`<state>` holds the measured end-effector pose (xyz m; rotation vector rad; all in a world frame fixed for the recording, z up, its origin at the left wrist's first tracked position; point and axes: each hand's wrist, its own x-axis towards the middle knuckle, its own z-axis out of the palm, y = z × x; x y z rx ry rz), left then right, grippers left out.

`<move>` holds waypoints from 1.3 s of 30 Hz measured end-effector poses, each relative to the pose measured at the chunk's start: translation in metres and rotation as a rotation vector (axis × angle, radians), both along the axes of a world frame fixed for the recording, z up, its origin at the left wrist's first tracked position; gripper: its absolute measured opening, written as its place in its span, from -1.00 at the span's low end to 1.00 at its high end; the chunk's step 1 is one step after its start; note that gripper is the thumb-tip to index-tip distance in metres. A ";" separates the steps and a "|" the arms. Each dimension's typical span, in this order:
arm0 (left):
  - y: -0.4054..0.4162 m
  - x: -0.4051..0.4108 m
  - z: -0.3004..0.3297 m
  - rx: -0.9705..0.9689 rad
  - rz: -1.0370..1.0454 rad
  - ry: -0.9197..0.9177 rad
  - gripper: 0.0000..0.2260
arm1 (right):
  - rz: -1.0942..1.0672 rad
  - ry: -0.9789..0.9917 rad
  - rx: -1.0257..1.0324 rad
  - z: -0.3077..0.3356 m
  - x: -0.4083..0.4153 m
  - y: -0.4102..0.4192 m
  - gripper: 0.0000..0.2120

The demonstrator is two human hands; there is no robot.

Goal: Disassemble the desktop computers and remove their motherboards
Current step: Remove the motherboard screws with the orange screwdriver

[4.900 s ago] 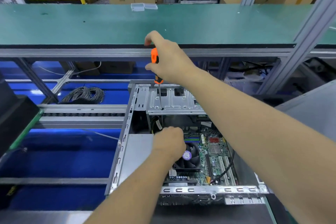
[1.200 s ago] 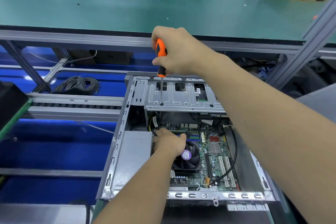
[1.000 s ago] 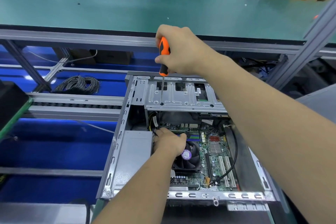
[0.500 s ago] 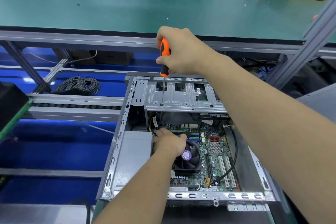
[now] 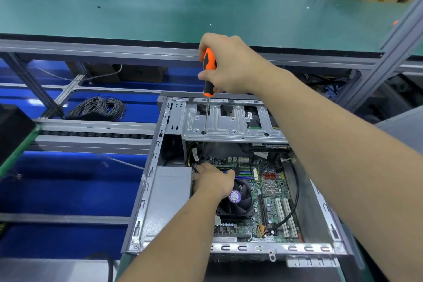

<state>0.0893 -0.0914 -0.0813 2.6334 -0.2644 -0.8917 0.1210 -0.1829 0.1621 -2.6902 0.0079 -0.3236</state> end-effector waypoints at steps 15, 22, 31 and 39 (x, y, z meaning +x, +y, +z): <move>-0.001 0.000 0.000 0.024 -0.001 -0.007 -0.21 | 0.013 0.020 0.004 0.005 0.001 0.003 -0.74; 0.000 -0.001 0.003 0.012 0.011 0.001 -0.21 | 0.013 0.013 -0.032 0.003 0.003 0.005 -0.75; 0.000 -0.003 0.003 0.025 0.002 0.009 -0.25 | 0.057 0.005 -0.033 0.001 0.002 0.010 -0.76; -0.001 0.010 0.032 -0.498 0.466 -0.276 -0.73 | 0.024 0.016 -0.029 0.003 0.001 0.004 -0.76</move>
